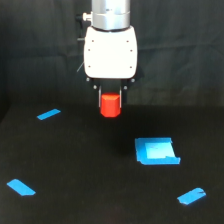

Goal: Pick up the red object from the table

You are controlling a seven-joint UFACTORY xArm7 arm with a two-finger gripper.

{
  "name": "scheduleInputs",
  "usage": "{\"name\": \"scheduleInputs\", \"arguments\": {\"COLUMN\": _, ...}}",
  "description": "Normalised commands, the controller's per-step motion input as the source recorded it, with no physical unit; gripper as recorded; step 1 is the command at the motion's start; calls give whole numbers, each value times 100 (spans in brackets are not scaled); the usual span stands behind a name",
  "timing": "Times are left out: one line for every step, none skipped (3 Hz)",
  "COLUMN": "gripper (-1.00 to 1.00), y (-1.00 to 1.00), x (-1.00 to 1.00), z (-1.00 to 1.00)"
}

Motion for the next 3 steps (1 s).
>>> {"name": "scheduleInputs", "arguments": {"gripper": -100, "y": -1, "x": 1, "z": -3}}
{"name": "scheduleInputs", "arguments": {"gripper": -100, "y": 10, "x": -6, "z": -3}}
{"name": "scheduleInputs", "arguments": {"gripper": -100, "y": 1, "x": 7, "z": 5}}
